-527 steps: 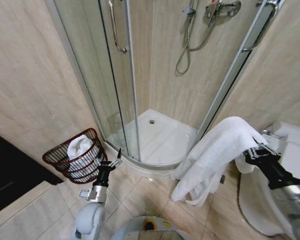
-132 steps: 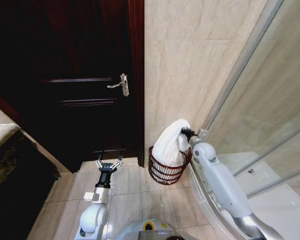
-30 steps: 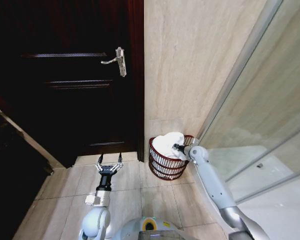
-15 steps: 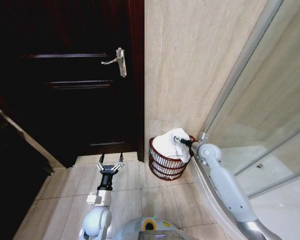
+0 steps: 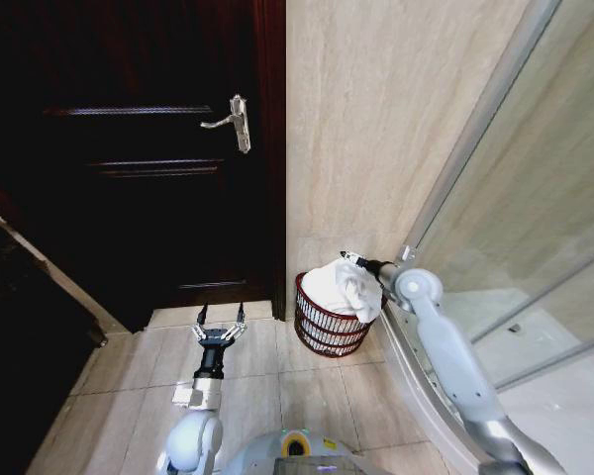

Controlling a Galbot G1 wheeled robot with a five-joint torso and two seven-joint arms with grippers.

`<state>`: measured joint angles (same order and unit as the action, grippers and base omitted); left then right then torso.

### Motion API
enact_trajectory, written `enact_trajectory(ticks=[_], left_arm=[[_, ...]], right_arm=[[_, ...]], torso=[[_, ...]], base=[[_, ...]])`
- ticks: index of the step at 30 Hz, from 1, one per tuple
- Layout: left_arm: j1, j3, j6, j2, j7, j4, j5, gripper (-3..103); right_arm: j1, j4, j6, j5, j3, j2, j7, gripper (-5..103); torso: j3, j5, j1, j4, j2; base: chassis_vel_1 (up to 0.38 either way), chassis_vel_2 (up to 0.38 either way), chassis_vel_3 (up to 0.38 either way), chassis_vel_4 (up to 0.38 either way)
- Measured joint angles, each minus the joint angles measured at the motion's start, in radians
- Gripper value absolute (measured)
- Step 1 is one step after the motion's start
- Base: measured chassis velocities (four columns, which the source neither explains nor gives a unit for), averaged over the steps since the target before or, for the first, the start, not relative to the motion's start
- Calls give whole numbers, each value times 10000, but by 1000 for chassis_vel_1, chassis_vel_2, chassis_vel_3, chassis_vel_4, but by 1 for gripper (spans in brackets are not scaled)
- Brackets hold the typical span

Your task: Discard the used towel into the hamper.

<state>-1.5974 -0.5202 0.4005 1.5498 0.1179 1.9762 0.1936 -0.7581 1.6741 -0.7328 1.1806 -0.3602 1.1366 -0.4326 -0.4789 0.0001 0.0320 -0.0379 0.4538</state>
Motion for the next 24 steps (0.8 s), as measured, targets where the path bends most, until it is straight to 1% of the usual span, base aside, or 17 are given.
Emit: enact_trajectory(ticks=[2, 8, 14, 17, 18, 21, 22, 23, 24], left_arm=[[-19, -18, -14, 43, -14, 117, -41, 100], [-57, -58, -25, 128, -29, 320, -110, 100], [-7, -101, 89, 175, -145, 314, -44, 100], [-97, -158, 242, 222, -166, 305, 44, 100], [-97, -158, 242, 222, -166, 305, 44, 100], [-130, -184, 289, 221, -169, 322, 128, 100], [-113, -188, 293, 214, -173, 334, 164, 100], [-75, -187, 294, 205, -178, 335, 178, 100], [-75, -187, 294, 205, -178, 335, 178, 100]], right_arm=[[-8, -501, 0, 0, 232, 81, 44, 100], [-435, -1067, 1, 51, 619, 191, 136, 100], [-234, -1642, 5, 177, 1050, 259, 51, 100], [497, -2620, 5, 1244, 1277, 474, -473, 100], [497, -2620, 5, 1244, 1277, 474, -473, 100], [771, -3151, 4, 1788, 1329, 593, -629, 100], [838, -3332, 4, 2247, 1314, 680, -824, 100], [840, -3369, 4, 2501, 1298, 755, -1014, 100], [840, -3369, 4, 2501, 1298, 755, -1014, 100]], torso=[[-2, 0, 2, 1, 3], [-3, -1, 2, 7, 10], [-5, -3, 5, 6, 15], [-7, -5, 7, 2, 18], [-7, -5, 7, 2, 18], [-8, -4, 7, 3, 19], [-8, -4, 8, 6, 19], [-8, -5, 8, 6, 20], [-8, -5, 8, 6, 20]], base=[[0, 0, 0, 0], [0, 0, 0, 0], [0, 0, 0, 0], [0, 0, 0, 0], [0, 0, 0, 0], [0, 0, 0, 0], [0, 0, 0, 0], [0, 0, 0, 0], [0, 0, 0, 0]])
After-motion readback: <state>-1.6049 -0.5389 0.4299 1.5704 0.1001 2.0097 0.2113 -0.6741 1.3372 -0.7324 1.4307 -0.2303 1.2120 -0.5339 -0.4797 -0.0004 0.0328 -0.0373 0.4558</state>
